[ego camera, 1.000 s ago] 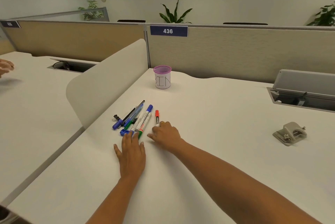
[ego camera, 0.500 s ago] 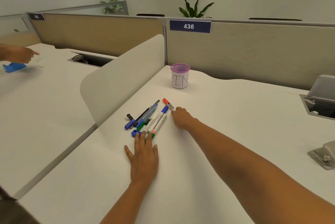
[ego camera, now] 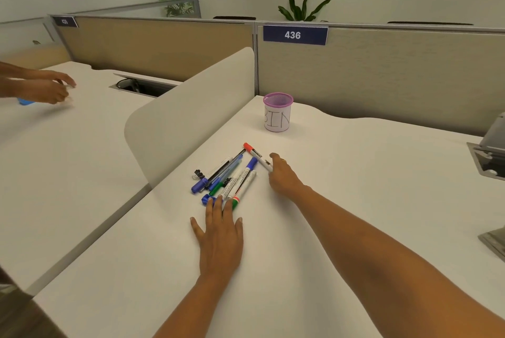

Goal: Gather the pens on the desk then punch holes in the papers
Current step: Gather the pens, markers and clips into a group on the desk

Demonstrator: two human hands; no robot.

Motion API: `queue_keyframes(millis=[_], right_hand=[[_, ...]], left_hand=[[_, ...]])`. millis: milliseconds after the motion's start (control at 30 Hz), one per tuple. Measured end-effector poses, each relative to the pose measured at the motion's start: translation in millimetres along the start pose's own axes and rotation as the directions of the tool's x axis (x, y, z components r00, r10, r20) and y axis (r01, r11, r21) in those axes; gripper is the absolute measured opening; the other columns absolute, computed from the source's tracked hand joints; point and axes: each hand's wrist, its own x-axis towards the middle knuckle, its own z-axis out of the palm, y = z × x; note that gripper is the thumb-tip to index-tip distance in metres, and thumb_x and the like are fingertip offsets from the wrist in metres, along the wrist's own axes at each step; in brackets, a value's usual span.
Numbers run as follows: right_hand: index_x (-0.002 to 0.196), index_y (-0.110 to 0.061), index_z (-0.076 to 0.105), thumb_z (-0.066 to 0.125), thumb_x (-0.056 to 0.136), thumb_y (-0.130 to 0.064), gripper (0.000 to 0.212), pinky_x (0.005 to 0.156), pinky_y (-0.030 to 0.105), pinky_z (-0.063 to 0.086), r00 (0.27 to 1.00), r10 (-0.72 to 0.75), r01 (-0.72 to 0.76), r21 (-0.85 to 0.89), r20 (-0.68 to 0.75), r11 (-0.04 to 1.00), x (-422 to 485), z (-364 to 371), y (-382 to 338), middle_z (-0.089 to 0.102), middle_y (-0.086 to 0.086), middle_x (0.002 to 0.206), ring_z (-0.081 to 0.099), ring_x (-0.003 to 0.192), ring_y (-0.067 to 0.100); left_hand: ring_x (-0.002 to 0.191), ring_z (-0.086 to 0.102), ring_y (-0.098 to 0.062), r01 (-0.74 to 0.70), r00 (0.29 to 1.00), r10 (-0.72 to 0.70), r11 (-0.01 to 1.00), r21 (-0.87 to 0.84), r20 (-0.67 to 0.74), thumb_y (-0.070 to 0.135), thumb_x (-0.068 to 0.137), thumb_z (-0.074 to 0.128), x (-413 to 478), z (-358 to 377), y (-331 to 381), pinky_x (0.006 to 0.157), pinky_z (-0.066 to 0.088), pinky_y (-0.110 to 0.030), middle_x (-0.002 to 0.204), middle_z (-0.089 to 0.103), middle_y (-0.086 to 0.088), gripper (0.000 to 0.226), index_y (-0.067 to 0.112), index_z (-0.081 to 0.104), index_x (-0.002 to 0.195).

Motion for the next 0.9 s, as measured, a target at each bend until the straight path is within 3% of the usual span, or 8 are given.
queue_keyframes(millis=[167,267,433,600,900], right_hand=[[0.141,-0.003,0.024,0.04,0.094,-0.008,0.051,0.108,0.03,0.024,0.997,-0.023,0.022,-0.006,-0.067,1.0,-34,10,14,0.028,0.016,0.148,0.03,0.135,0.026],[0.142,-0.005,0.026,0.037,0.096,-0.016,0.048,0.114,0.029,0.014,0.994,-0.065,0.055,-0.109,-0.091,0.993,-57,17,21,0.024,0.013,0.153,0.023,0.141,0.022],[0.142,-0.012,0.03,0.033,0.098,-0.028,0.048,0.117,0.035,0.012,0.993,-0.103,0.084,-0.245,-0.063,0.966,-94,21,30,0.023,0.008,0.154,0.018,0.143,0.017],[0.145,-0.018,0.027,0.031,0.098,-0.036,0.05,0.118,0.037,0.008,0.996,-0.077,0.064,-0.273,-0.038,0.96,-133,13,41,0.019,0.005,0.156,0.014,0.144,0.016],[0.145,-0.021,0.024,0.03,0.097,-0.044,0.054,0.118,0.039,0.007,0.992,0.075,-0.103,-0.305,-0.102,0.947,-198,-22,85,0.015,0.004,0.157,0.01,0.145,0.015]], left_hand=[[0.146,-0.004,-0.016,-0.018,1.0,0.018,1.0,0.02,-0.003,0.036,0.098,0.025,0,-3,2,0.115,0.002,-0.052,0.158,0.004,0.001,0.053,0.024,0.011,0.148],[0.146,0.001,-0.018,-0.066,0.997,0.067,0.997,0.049,-0.022,0.035,0.098,0.028,-2,-4,2,0.116,0.004,-0.051,0.158,0.009,-0.001,0.052,0.022,0.016,0.147],[0.137,0.035,-0.031,-0.25,0.957,0.254,0.967,0.047,-0.138,0.024,0.088,0.057,-14,-8,8,0.11,0.024,-0.055,0.143,0.045,-0.013,0.045,0.01,0.051,0.13],[0.145,0.009,-0.013,-0.269,0.963,0.268,0.963,0.032,0.038,0.038,0.098,0.027,-31,2,20,0.117,0.005,-0.041,0.155,0.02,0.004,0.047,0.026,0.026,0.143],[0.145,0.009,-0.011,-0.36,0.903,0.382,0.922,-0.14,0.194,0.041,0.097,0.028,-71,11,90,0.116,0.003,-0.047,0.156,0.016,0.006,0.049,0.026,0.025,0.144]])
